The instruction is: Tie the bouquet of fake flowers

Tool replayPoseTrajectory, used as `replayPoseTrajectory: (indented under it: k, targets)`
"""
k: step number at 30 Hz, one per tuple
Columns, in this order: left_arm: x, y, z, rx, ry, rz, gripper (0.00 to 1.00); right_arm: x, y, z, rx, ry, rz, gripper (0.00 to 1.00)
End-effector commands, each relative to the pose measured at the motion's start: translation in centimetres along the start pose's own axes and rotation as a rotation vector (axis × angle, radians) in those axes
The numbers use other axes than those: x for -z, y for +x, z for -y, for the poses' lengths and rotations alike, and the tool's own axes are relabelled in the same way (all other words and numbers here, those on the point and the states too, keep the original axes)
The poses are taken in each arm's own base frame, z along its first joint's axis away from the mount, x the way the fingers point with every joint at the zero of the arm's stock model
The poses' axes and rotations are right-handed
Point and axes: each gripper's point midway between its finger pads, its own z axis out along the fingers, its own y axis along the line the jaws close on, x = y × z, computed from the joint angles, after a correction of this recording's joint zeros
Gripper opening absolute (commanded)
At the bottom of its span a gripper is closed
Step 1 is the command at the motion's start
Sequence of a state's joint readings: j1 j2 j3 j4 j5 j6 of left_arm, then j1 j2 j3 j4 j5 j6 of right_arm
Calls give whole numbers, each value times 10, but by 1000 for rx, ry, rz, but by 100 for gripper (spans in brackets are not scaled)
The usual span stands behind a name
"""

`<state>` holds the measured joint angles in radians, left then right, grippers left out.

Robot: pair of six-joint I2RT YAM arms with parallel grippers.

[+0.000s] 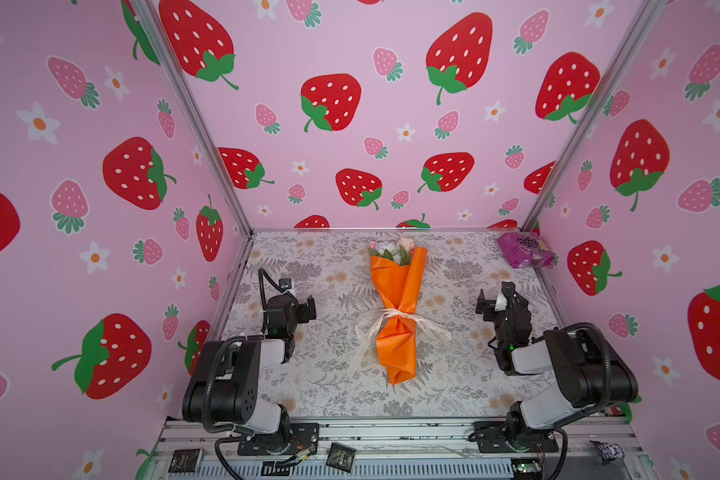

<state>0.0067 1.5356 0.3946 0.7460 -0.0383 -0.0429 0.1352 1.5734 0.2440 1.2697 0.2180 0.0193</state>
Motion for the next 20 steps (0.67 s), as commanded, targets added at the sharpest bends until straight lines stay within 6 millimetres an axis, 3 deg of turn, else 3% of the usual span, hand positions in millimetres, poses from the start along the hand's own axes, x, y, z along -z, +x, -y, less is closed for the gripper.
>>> replayPoseTrajectory:
  k: [1,20]
  targets:
    - [-8,-30,-11,27,-69,79,99,-2,-5,5,-10,25,13,100]
    - [-6,-30,-5,3,-41,73,99,-3,-5,3,-7,17,10,100]
